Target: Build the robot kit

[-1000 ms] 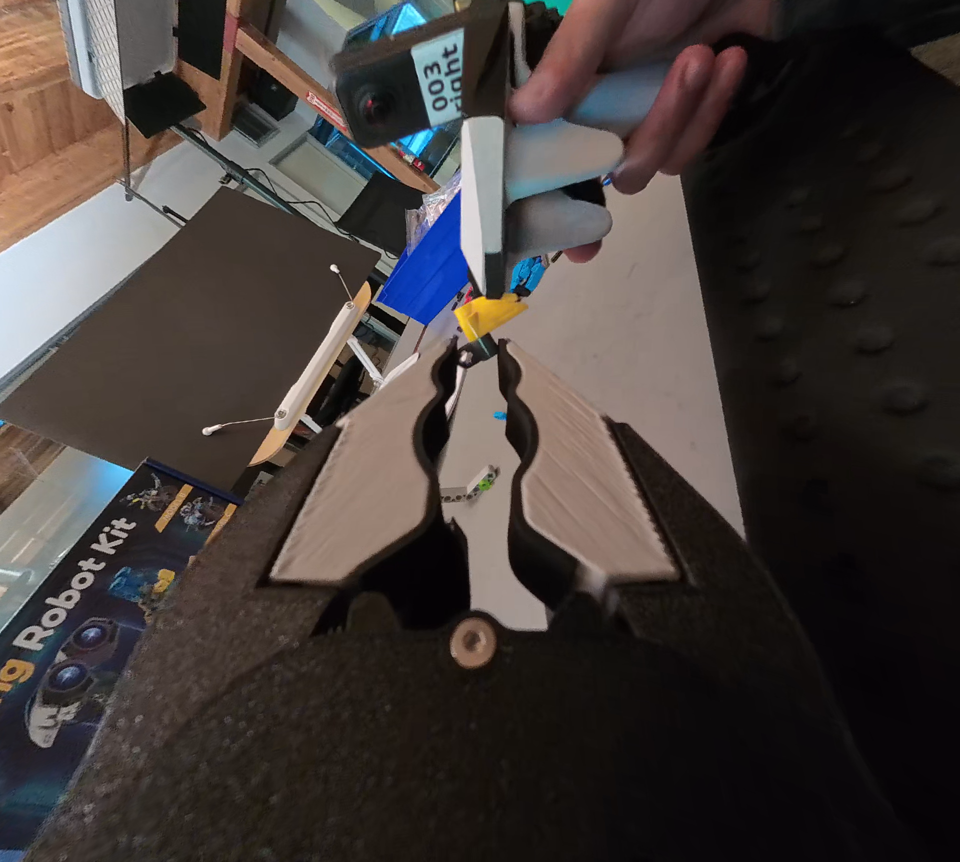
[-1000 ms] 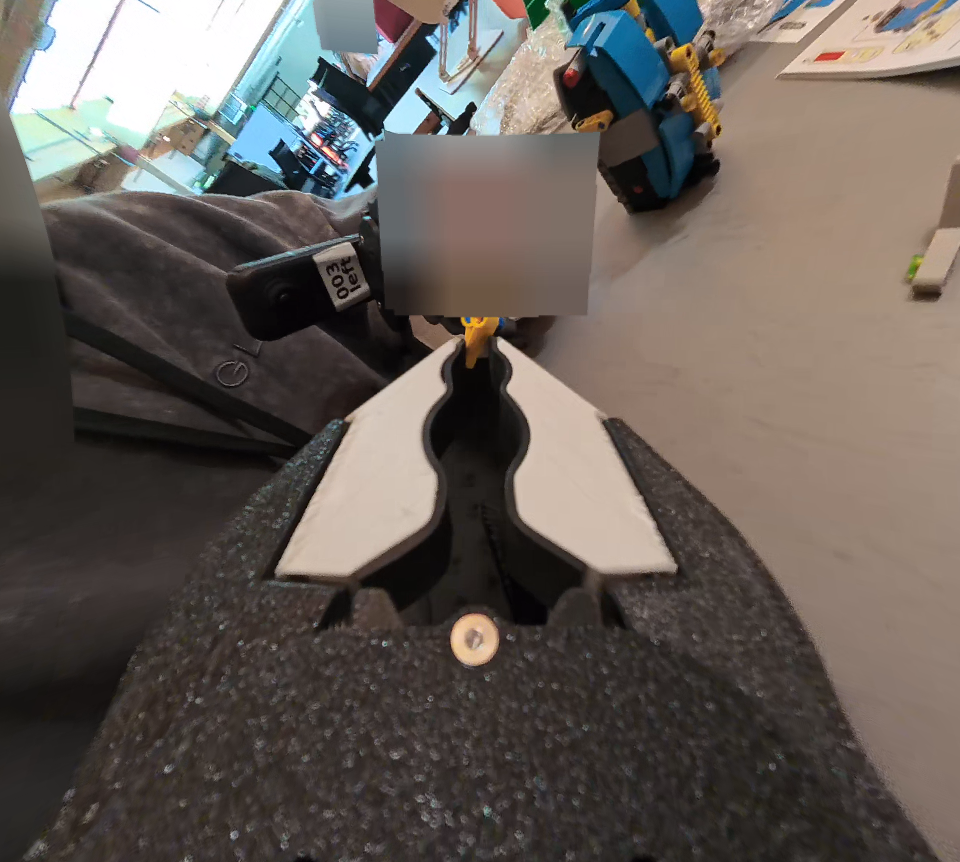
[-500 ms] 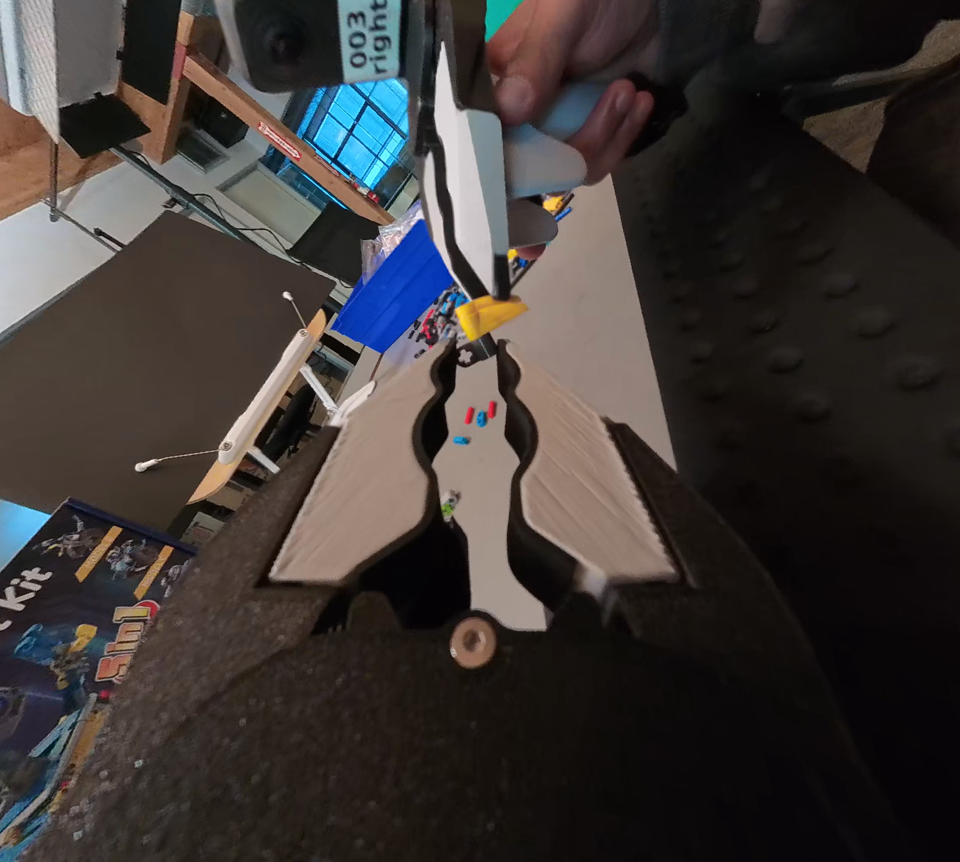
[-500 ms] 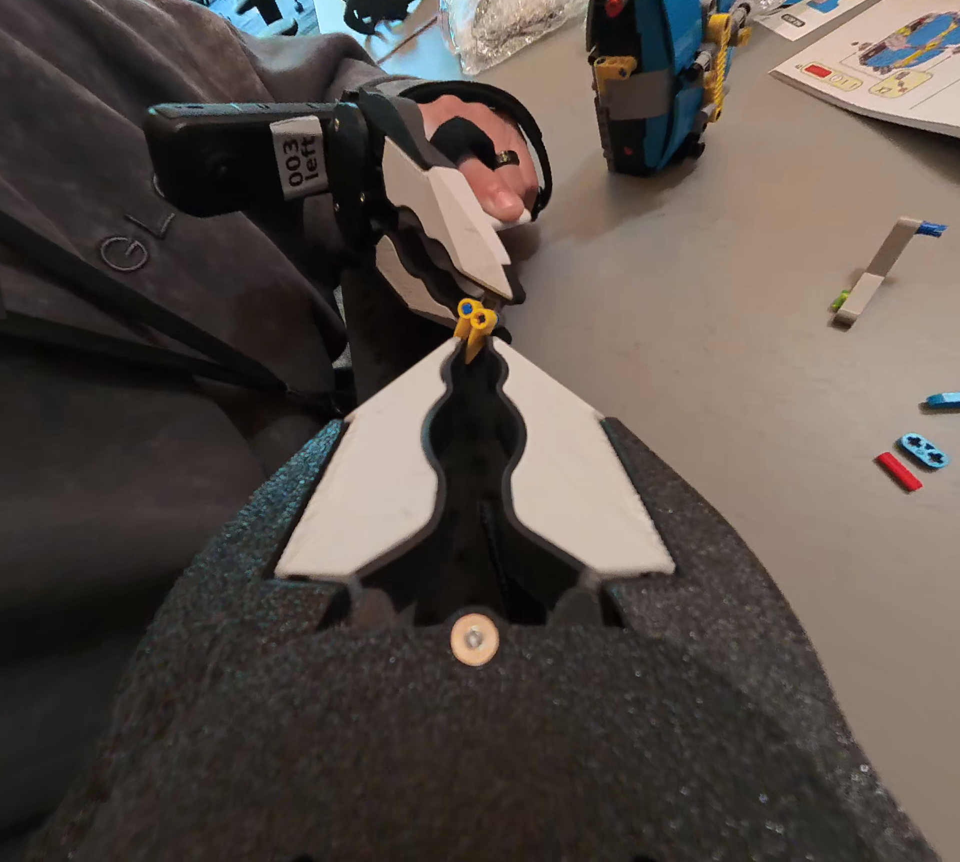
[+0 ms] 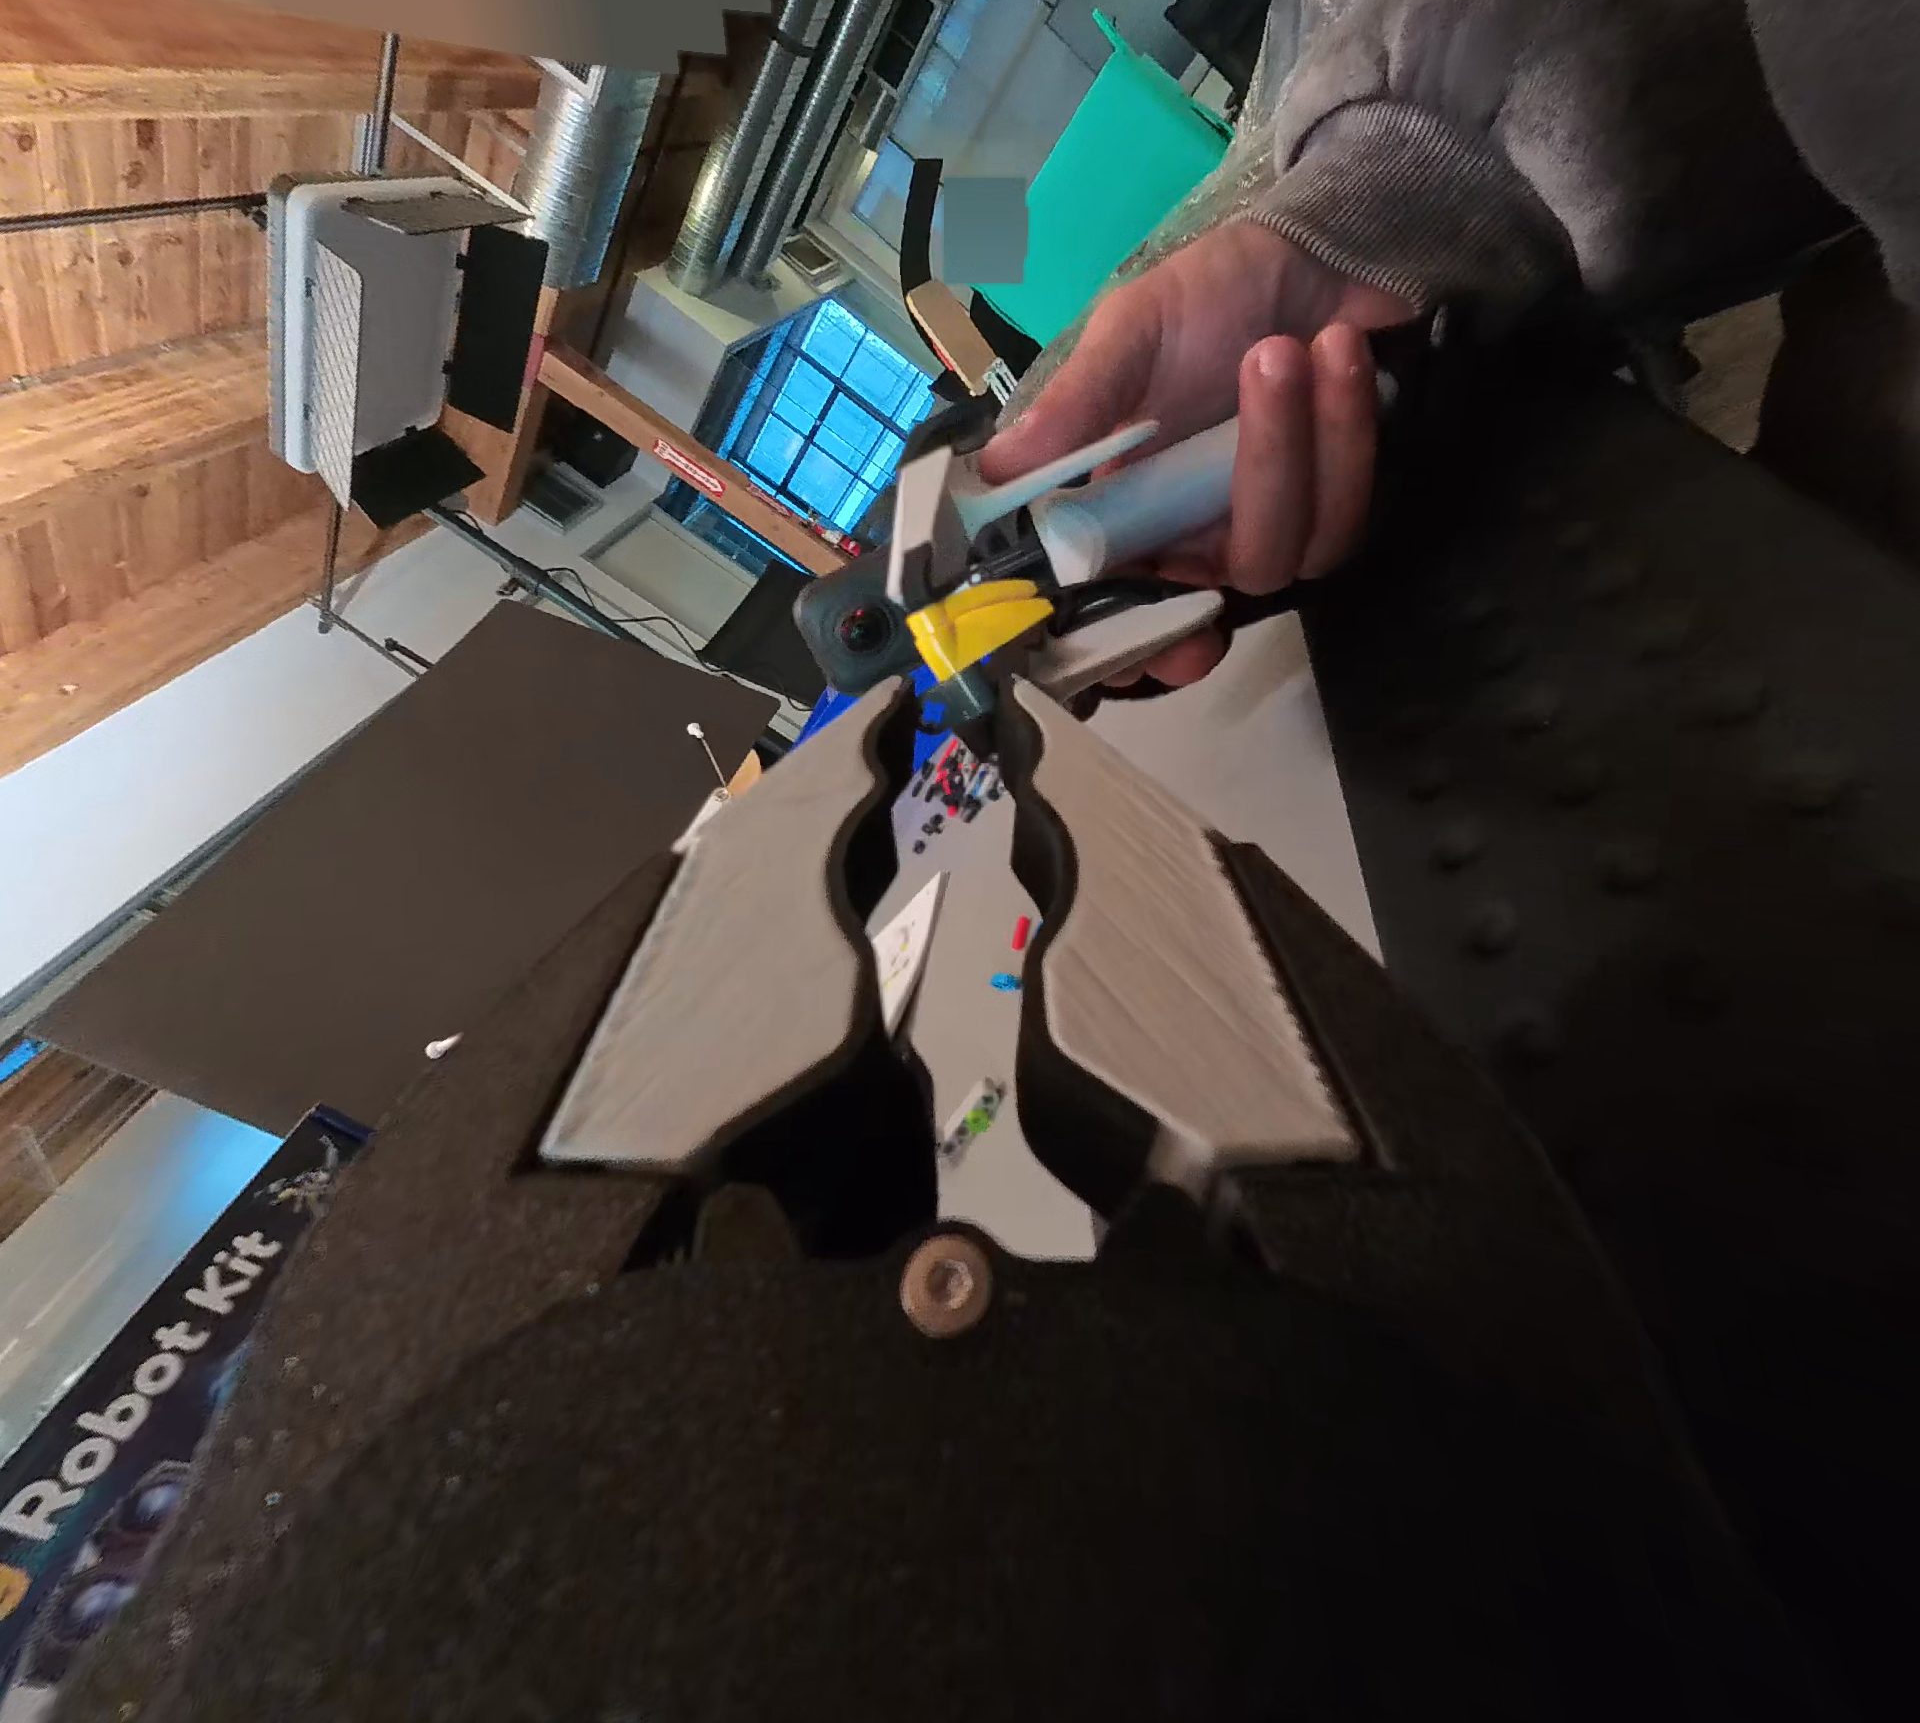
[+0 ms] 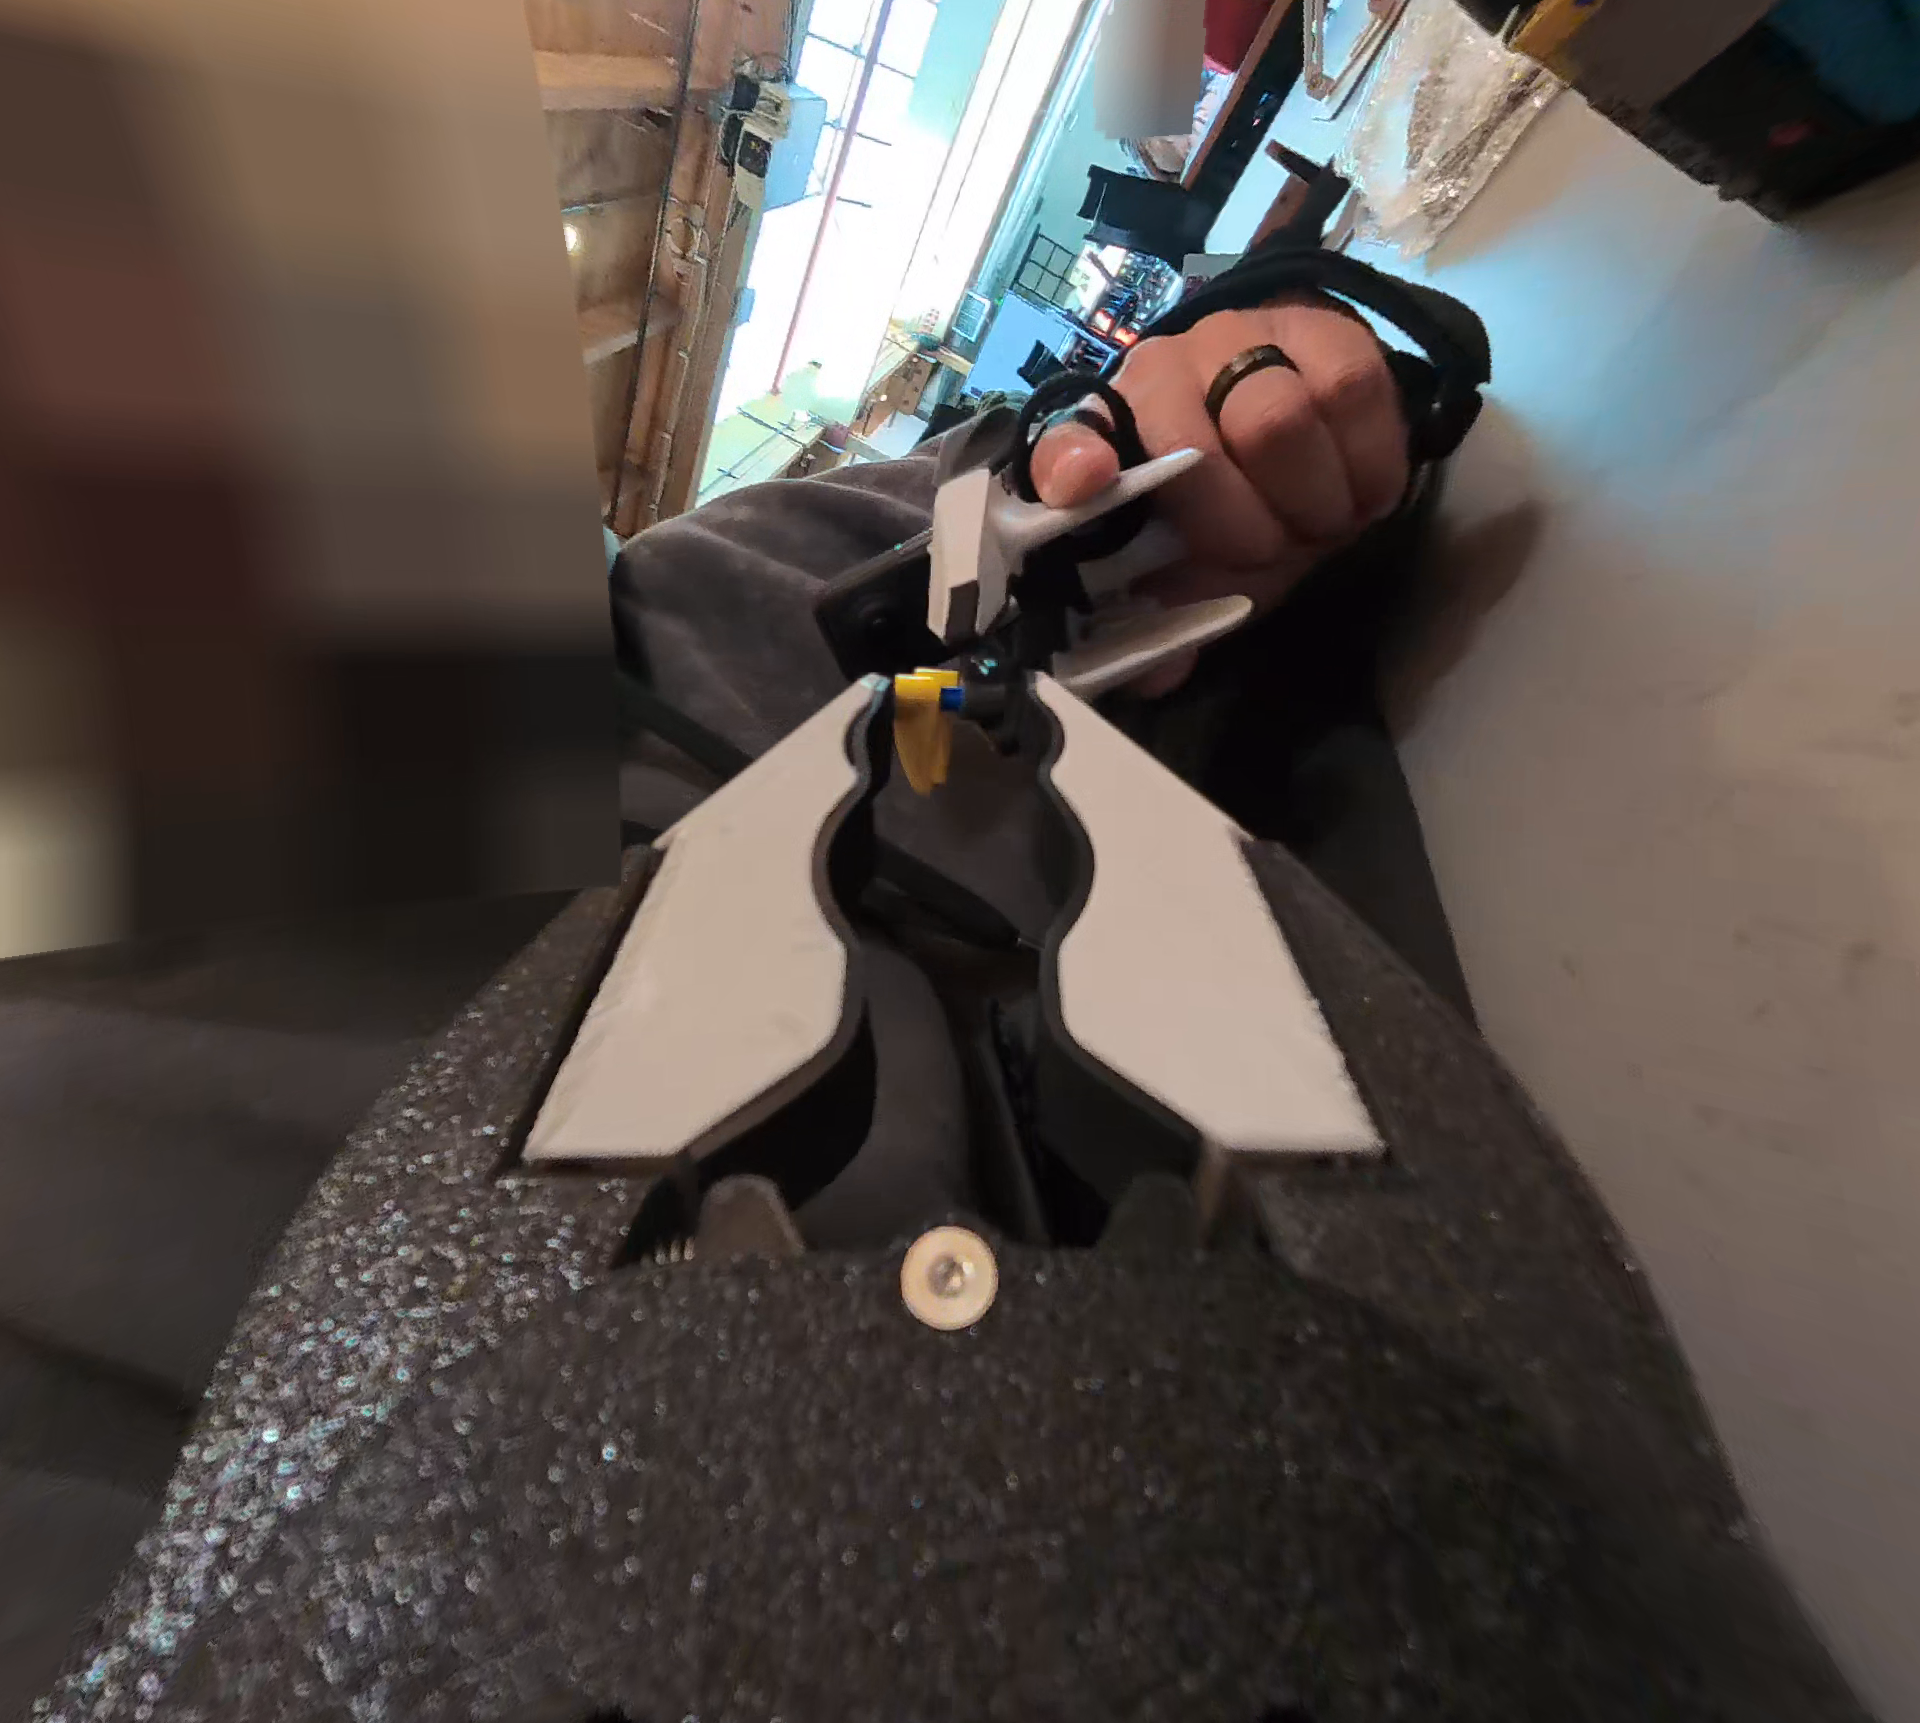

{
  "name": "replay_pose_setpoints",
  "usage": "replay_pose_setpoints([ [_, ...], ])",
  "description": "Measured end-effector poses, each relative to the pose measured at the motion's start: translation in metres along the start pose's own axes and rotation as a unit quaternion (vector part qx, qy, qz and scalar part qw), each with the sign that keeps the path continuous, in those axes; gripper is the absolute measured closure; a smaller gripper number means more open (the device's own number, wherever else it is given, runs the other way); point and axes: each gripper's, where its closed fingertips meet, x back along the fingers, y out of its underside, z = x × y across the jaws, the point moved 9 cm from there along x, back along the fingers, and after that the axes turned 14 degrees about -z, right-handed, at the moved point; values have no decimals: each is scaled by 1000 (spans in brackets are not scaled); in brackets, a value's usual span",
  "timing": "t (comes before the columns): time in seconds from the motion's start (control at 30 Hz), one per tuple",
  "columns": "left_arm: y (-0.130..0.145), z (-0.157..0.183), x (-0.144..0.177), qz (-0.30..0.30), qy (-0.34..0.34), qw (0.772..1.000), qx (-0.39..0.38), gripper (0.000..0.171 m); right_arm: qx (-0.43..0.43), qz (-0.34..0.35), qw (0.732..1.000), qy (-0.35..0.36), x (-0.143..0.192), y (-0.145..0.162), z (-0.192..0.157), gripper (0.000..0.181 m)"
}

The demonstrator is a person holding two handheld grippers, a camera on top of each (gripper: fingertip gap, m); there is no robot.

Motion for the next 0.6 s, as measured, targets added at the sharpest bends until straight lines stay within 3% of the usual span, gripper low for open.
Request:
replay_pose_setpoints([
  [0.33, -2, 3, 1, 0, -9, 1000, -21, 157, 0, -5, 1000, 8, -2, 3, -2, 165],
  [0.53, 3, -3, -7, -39, 6, 999, 37, 156, -17, 24, 1000, 8, 5, -2, 5, 165],
  [0.6, 9, -9, -10, -61, 3, 995, 83, 152, -21, 70, 997, 9, 18, -8, 8, 165],
])
